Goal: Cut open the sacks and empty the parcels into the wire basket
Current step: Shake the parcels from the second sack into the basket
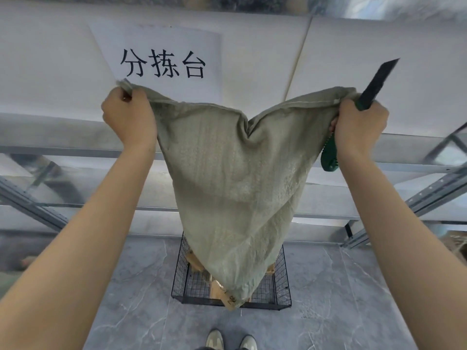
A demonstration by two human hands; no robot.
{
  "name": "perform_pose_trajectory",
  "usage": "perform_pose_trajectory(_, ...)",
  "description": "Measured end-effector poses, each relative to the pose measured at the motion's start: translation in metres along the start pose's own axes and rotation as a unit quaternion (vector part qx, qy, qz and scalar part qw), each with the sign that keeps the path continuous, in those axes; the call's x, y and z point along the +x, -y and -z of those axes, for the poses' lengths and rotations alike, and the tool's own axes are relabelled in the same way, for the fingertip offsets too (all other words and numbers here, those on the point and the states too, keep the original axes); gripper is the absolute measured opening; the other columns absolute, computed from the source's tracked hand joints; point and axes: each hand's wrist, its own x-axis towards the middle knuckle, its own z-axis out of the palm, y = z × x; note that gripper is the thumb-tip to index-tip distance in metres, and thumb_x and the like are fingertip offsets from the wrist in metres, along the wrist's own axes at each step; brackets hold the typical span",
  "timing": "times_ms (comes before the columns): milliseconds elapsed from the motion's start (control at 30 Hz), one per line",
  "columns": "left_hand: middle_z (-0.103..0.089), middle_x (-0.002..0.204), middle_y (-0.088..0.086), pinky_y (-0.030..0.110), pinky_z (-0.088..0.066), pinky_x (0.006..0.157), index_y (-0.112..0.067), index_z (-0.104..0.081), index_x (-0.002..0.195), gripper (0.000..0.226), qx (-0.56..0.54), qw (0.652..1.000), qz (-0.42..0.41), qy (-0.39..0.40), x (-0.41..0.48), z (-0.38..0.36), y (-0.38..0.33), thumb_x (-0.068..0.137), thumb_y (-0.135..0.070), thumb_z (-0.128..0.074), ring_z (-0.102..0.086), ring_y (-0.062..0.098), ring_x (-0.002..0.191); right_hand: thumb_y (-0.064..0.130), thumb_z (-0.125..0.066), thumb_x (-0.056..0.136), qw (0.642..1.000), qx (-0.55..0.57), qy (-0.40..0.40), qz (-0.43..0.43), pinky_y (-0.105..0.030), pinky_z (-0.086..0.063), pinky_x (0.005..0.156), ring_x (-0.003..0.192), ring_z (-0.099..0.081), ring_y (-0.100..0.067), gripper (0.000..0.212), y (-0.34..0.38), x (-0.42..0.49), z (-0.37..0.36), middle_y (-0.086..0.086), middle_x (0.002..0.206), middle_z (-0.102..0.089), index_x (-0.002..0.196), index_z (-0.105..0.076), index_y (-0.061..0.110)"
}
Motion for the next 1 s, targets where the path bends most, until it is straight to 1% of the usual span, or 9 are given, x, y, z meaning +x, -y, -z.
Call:
perform_pose_trajectory(100,-0.041,0.058,-0.007,0.011,-0.036,0.050,-0.017,-0.042,0.059,0.035,0.094,0.993,0.016,0.066,-0.003,-0.003,0.011,0.095,-0.017,-0.044,-0.038,0.002,0.049,0.005,-0.048,0.084,0.991,-0.074,0.097,-0.047,-0.021,-0.043,0.042,0.036,-0.047,-0.009,0.016,-0.008,0.005,0.000,-0.005,0.057,-0.051,0.070,-0.048,0.014)
perform_pose_trajectory(200,-0.044,0.061,-0.003,0.023,-0.039,0.053,-0.008,-0.054,0.074,0.025,0.181,0.973,0.069,0.125,-0.012,-0.003,0.039,0.096,-0.016,-0.043,-0.045,0.013,0.057,0.004,-0.049,0.083,0.968,-0.168,0.165,-0.084,-0.013,-0.035,0.033,0.026,-0.043,-0.004,0.015,-0.030,0.002,-0.001,-0.007,0.053,-0.053,0.071,-0.049,0.012)
perform_pose_trajectory(267,-0.044,0.060,-0.002,0.029,-0.039,0.058,-0.011,-0.048,0.064,0.033,0.169,0.974,0.086,0.123,-0.015,-0.002,0.051,0.096,-0.016,-0.043,-0.042,0.012,0.055,0.004,-0.048,0.084,0.966,-0.181,0.157,-0.094,-0.013,-0.036,0.033,0.025,-0.042,-0.003,0.016,-0.044,0.000,0.000,-0.006,0.048,-0.054,0.069,-0.049,0.011)
perform_pose_trajectory(400,-0.043,0.057,-0.002,0.039,-0.053,0.072,-0.017,-0.043,0.056,0.040,0.145,0.980,0.101,0.089,-0.001,0.005,0.052,0.096,-0.023,-0.045,-0.046,0.021,0.061,0.003,-0.048,0.082,0.973,-0.156,0.126,-0.113,-0.011,-0.032,0.031,0.025,-0.043,-0.004,0.014,-0.047,0.006,0.004,0.006,0.030,-0.048,0.071,-0.049,0.012)
perform_pose_trajectory(500,-0.039,0.056,-0.003,0.029,-0.042,0.061,-0.017,-0.038,0.055,0.041,0.112,0.987,0.091,0.062,0.011,0.006,0.042,0.095,-0.022,-0.046,-0.037,0.011,0.050,0.004,-0.049,0.083,0.981,-0.131,0.100,-0.099,-0.012,-0.034,0.031,0.025,-0.044,-0.003,0.016,-0.035,0.015,0.008,-0.002,0.046,-0.054,0.071,-0.048,0.015)
perform_pose_trajectory(567,-0.040,0.057,-0.004,0.027,-0.039,0.059,-0.017,-0.037,0.056,0.039,0.089,0.991,0.087,0.055,0.017,0.005,0.035,0.093,-0.018,-0.048,-0.034,0.007,0.049,0.005,-0.050,0.084,0.985,-0.115,0.093,-0.087,-0.013,-0.037,0.033,0.026,-0.045,-0.003,0.016,-0.026,0.018,0.008,-0.006,0.057,-0.053,0.072,-0.048,0.015)
perform_pose_trajectory(700,-0.042,0.059,-0.005,0.029,-0.043,0.062,-0.018,-0.037,0.057,0.037,0.076,0.992,0.086,0.058,0.022,0.007,0.030,0.091,-0.016,-0.049,-0.036,0.007,0.051,0.006,-0.050,0.084,0.986,-0.113,0.095,-0.082,-0.014,-0.037,0.034,0.027,-0.045,-0.004,0.016,-0.022,0.016,0.006,-0.005,0.057,-0.052,0.071,-0.048,0.015)
perform_pose_trajectory(900,-0.047,0.062,-0.005,0.038,-0.056,0.077,-0.019,-0.044,0.058,0.033,0.062,0.992,0.097,0.055,0.026,0.012,0.033,0.090,-0.015,-0.050,-0.044,0.009,0.057,0.006,-0.048,0.083,0.988,-0.104,0.069,-0.087,-0.020,-0.044,0.042,0.037,-0.048,-0.009,0.018,-0.022,0.014,0.008,-0.003,0.057,-0.051,0.069,-0.048,0.017)
perform_pose_trajectory(1000,-0.047,0.061,-0.004,0.040,-0.057,0.074,-0.019,-0.045,0.058,0.031,0.044,0.993,0.099,0.051,0.028,0.012,0.031,0.089,-0.014,-0.050,-0.045,0.013,0.059,0.007,-0.047,0.082,0.993,-0.084,0.041,-0.076,-0.019,-0.042,0.041,0.033,-0.045,-0.005,0.020,-0.019,0.012,0.008,-0.001,0.055,-0.050,0.066,-0.047,0.017)
